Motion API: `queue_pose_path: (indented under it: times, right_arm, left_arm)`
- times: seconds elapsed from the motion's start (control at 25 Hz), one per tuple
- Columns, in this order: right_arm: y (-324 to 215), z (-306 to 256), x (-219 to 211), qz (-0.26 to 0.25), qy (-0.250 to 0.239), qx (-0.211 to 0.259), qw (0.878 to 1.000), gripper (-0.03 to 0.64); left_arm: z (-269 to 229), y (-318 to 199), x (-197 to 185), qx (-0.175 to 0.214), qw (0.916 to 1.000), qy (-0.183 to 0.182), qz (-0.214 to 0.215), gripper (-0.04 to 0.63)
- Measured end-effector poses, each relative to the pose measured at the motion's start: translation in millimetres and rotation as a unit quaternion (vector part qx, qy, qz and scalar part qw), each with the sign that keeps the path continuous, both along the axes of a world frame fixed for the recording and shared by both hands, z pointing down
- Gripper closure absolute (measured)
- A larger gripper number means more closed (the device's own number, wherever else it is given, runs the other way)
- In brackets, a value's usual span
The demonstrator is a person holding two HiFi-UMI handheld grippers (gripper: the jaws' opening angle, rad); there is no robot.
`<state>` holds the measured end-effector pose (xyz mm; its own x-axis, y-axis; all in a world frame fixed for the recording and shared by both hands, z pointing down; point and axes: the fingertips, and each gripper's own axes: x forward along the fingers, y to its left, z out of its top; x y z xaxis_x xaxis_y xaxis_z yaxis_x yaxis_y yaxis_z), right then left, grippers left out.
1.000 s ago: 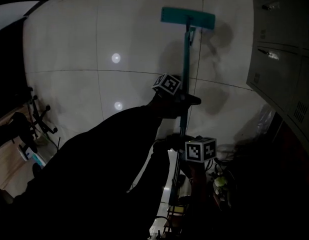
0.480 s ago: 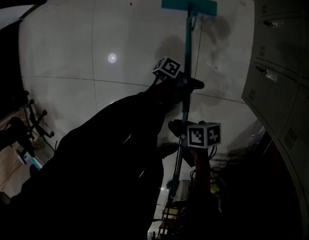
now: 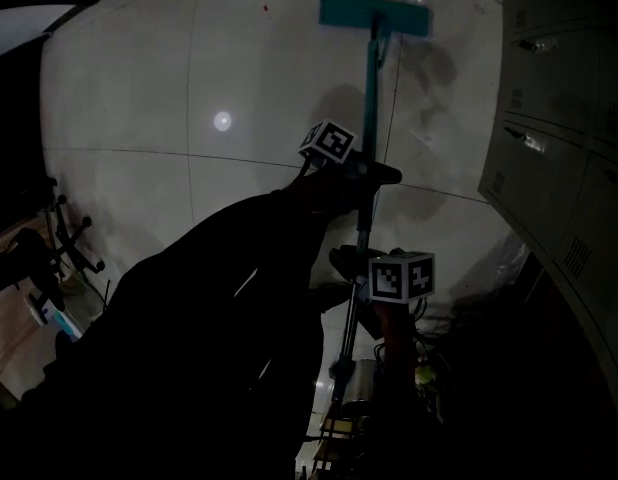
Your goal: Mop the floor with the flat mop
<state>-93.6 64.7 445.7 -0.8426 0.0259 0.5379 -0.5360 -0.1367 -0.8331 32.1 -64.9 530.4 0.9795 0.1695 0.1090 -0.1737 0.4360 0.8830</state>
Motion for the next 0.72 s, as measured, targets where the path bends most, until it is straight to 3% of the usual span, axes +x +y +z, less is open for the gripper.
queue_pose_path:
  times: [0.2, 0.72]
  right_arm:
    - [75, -28, -8, 0.002, -0.011, -0.004, 1.000, 0.497]
    - [269, -62, -32, -0.003, -0.026, 0.012, 1.000, 0.499]
  left_arm:
    - [-24, 73, -9, -0.002, 0.9999, -0.009, -0.012, 0.571]
    - [-59, 272, -36, -0.005, 0.9996, -0.021, 0.015, 0.574]
